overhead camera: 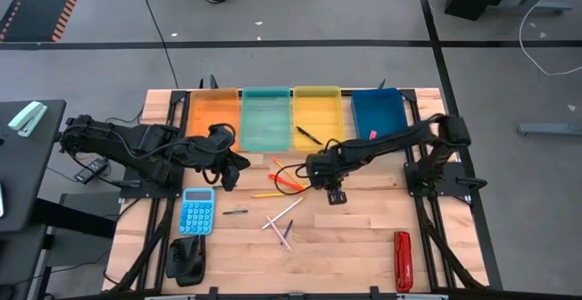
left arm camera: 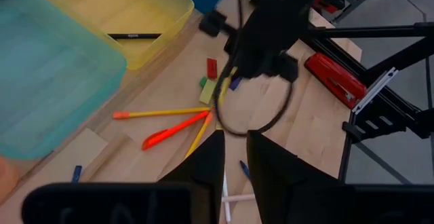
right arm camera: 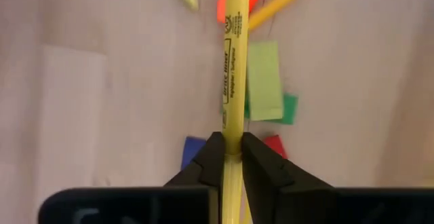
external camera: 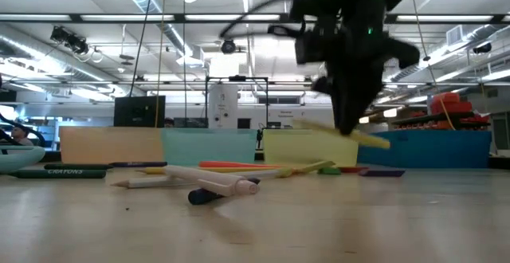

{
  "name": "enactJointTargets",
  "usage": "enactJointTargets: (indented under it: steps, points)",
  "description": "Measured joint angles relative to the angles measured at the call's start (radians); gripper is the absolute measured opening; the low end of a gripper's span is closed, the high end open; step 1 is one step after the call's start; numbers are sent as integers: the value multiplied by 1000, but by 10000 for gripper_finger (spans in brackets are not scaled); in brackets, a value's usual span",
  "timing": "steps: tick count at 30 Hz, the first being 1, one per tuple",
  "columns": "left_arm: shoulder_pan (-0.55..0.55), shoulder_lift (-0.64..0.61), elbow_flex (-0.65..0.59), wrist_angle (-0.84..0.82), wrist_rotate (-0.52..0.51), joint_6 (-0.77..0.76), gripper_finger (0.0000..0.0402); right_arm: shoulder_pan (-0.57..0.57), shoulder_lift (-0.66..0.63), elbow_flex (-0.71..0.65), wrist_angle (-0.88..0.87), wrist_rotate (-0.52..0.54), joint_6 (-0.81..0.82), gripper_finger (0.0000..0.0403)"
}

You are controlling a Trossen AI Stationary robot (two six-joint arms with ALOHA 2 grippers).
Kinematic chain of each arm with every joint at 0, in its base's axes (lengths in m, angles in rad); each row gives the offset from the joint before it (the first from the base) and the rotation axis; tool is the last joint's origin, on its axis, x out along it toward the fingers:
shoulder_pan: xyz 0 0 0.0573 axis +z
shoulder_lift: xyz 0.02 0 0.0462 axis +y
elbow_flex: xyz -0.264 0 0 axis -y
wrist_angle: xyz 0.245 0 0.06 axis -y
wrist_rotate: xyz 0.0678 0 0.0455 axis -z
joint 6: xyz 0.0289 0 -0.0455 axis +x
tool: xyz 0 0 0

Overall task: Sort crayons/erasers/pens/pencils in bins
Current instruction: Put the yellow pen into the yellow bin

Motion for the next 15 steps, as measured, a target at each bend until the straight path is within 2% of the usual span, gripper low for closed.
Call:
enactJointTargets:
  steps: [6, 10, 15]
  points:
    - [0, 0, 0, 0, -2, 0, 69, -70, -162, 1, 19, 118, 77, 40]
    - [0, 0, 0, 1, -21, 0, 67, -214, -197, 2, 23, 107, 197, 40]
    - [0, 0, 0, 1, -27, 0, 72, -412, -177, 2, 71, 105, 323, 40]
